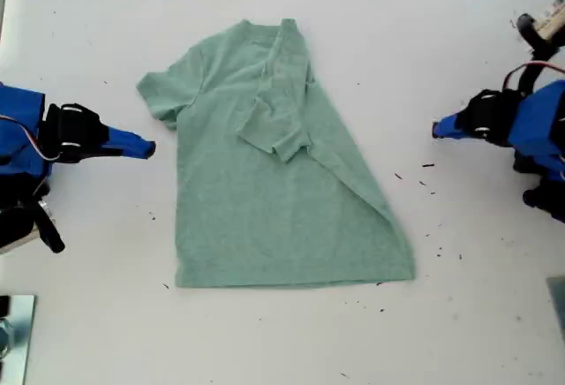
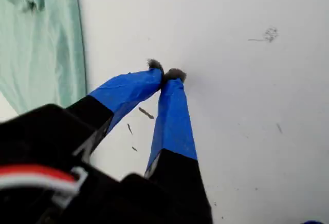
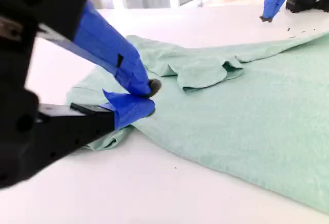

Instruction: Fold t shirt

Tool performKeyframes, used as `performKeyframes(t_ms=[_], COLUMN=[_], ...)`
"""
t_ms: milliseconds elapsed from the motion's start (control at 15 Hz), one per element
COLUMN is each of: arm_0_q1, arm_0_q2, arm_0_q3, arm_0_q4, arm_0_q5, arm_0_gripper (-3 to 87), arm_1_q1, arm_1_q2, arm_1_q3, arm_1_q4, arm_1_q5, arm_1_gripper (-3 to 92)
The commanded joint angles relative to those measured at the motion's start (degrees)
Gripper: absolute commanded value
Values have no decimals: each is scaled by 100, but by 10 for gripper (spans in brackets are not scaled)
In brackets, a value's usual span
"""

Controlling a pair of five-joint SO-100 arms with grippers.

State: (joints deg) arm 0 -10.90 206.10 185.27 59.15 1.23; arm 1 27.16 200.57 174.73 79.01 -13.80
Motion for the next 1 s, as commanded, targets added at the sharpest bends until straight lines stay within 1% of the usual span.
performKeyframes(t_ms=[0, 67, 200, 267, 333, 400, 467, 533, 600, 667, 733, 800, 867, 933], arm_0_q1=[88, 44, 9, -88, -141, -158, -308, -642, -1072, -1608, -2259, -2812, -3199, -3357], arm_0_q2=[44, 44, 9, -369, -1318, -2566, -3797, -4852, -5643, -6161, -6521, -6706, -6908, -7137], arm_0_q3=[26, -18, -193, -598, -1389, -2522, -3806, -4992, -6038, -6829, -7436, -7805, -7980, -7998], arm_0_q4=[9, 44, -624, -642, -483, -88, 536, 1292, 2074, 2663, 3085, 3190, 3199, 3199], arm_0_q5=[123, 123, 167, 53, -9, -44, -44, 0, 237, 659, 1222, 1767, 2118, 2285], arm_0_gripper=[-2, -2, -2, -3, -3, -3, -2, -2, -2, -2, -2, -2, -2, -2], arm_1_q1=[26, 35, 53, 62, 53, 35, 35, 26, 9, -18, -53, -97, -105, -123], arm_1_q2=[18, 18, 18, 18, 18, 18, 18, 18, 18, 18, 18, 18, 18, 18], arm_1_q3=[281, 281, 325, 343, 352, 352, 352, 352, 360, 360, 360, 360, 360, 360], arm_1_q4=[-132, -132, -246, -308, -308, -308, -316, -316, -325, -325, -325, -325, -325, -325], arm_1_q5=[-281, -123, -105, -123, -88, -97, -114, -114, -114, -123, -132, -132, -141, -149], arm_1_gripper=[22, 22, 22, 22, 22, 22, 22, 22, 22, 22, 22, 22, 23, 23])
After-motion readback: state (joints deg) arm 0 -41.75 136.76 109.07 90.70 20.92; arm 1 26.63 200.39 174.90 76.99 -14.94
